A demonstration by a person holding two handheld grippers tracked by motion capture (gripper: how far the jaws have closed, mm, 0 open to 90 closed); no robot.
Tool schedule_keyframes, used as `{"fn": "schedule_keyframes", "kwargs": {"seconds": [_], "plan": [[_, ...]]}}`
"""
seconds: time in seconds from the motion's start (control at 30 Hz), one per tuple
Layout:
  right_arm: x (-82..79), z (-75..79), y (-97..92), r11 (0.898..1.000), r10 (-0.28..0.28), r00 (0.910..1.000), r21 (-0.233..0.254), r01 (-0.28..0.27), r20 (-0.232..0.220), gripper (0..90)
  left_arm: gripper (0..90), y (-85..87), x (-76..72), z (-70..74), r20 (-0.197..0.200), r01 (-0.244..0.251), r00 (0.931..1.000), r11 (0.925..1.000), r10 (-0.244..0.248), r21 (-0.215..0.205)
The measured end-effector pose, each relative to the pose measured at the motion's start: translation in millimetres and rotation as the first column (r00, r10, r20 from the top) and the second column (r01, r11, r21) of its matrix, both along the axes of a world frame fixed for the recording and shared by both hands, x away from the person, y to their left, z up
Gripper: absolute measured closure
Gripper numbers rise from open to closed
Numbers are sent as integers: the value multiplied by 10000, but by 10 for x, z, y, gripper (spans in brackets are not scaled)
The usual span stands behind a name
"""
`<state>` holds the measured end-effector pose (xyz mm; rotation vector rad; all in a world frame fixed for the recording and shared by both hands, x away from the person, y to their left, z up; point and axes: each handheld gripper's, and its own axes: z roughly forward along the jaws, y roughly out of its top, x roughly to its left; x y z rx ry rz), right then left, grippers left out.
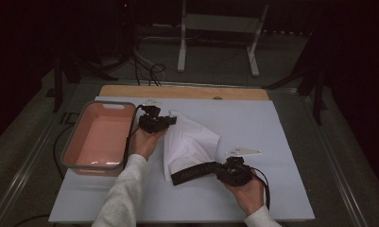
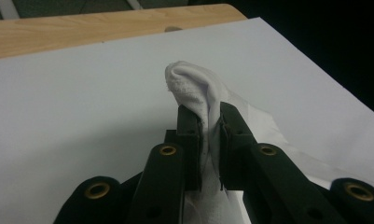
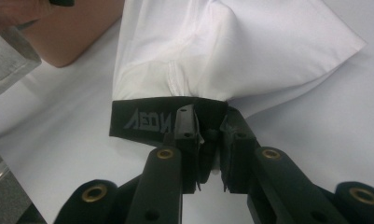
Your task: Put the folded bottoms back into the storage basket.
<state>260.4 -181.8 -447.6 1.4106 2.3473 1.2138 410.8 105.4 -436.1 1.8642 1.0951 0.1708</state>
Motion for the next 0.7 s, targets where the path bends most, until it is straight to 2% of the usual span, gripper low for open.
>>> {"fn": "schedule_keyframes", "kwargs": {"seconds": [0.37, 0.7], "plan": [[54, 124, 101, 9998, 182, 9997, 67, -183, 191, 789, 819, 96, -11, 167, 162, -76, 9998, 9999, 78, -86], [81, 188, 191, 9993, 354, 9989, 98, -358, 318, 789, 819, 167, -1, 274, 257, -21, 9997, 10000, 19, 90]]}}
